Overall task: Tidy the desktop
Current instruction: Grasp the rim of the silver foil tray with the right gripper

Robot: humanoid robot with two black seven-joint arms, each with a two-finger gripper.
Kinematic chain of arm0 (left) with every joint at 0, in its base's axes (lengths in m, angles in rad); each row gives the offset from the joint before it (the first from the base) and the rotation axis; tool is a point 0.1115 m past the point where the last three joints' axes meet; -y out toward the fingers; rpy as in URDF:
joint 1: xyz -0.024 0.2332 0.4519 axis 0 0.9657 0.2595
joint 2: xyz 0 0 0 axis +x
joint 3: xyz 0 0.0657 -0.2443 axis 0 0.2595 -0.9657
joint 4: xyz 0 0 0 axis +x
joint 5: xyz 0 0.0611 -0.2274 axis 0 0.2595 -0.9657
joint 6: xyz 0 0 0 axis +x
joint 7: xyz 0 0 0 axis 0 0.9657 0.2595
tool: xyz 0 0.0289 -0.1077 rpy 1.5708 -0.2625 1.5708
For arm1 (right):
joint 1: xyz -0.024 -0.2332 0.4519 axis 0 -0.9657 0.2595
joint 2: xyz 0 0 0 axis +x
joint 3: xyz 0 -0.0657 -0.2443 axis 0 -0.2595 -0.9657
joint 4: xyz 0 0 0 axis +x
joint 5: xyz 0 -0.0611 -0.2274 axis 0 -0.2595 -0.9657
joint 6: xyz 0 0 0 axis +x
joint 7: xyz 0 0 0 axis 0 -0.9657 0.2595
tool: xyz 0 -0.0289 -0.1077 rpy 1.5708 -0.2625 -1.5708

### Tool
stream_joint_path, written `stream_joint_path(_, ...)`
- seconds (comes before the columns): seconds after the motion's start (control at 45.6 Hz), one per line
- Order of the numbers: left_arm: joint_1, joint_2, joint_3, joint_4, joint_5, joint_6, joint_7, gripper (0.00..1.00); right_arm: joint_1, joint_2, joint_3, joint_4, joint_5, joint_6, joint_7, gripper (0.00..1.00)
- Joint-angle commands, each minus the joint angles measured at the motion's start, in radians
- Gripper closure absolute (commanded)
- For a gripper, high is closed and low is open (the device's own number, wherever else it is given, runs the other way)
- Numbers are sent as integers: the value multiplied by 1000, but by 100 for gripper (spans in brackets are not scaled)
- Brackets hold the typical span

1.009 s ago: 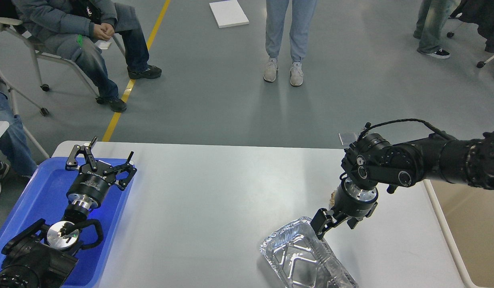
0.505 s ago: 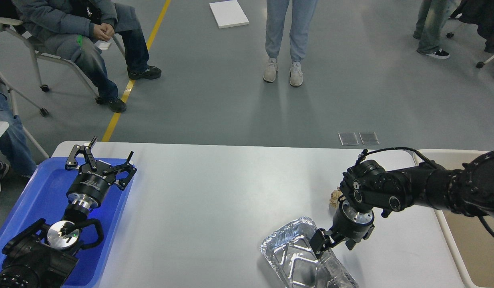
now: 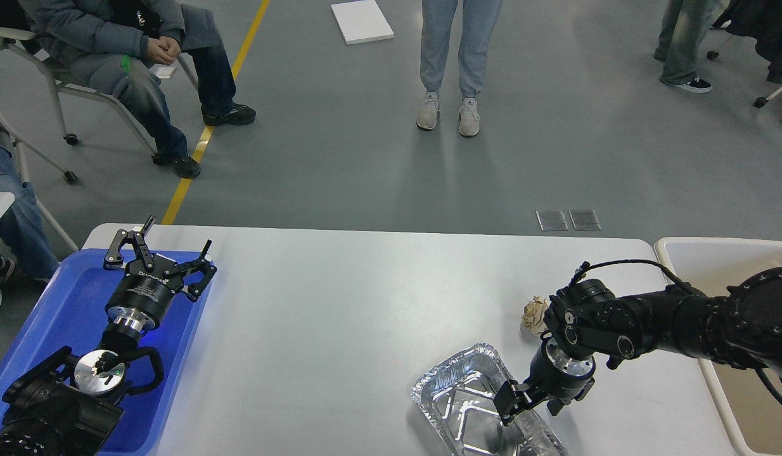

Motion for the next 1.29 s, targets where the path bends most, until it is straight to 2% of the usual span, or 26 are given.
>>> stream_joint_path(0.0, 0, 0, 0, 0, 0, 0, 0, 0, -7, -2, -1, -3, -170, -47, 132, 44)
stream_joint_path(0.022, 0, 0, 0, 0, 0, 0, 0, 0, -5, -2, 0, -3, -189, -52, 146, 49)
stream_joint_path(0.066, 0, 0, 0, 0, 0, 0, 0, 0, -2, -2, -1, -3, -212, -53, 160, 66)
stream_joint_path(0.176, 0, 0, 0, 0, 0, 0, 0, 0, 4, -2, -10, -3, -227, -53, 160, 100)
stream_joint_path(0.878, 0, 0, 0, 0, 0, 0, 0, 0, 76, -29, -12, 22, -233, -50, 160, 100)
stream_joint_path(1.273, 0, 0, 0, 0, 0, 0, 0, 0, 343, -166, -62, 258, -223, -18, 163, 100)
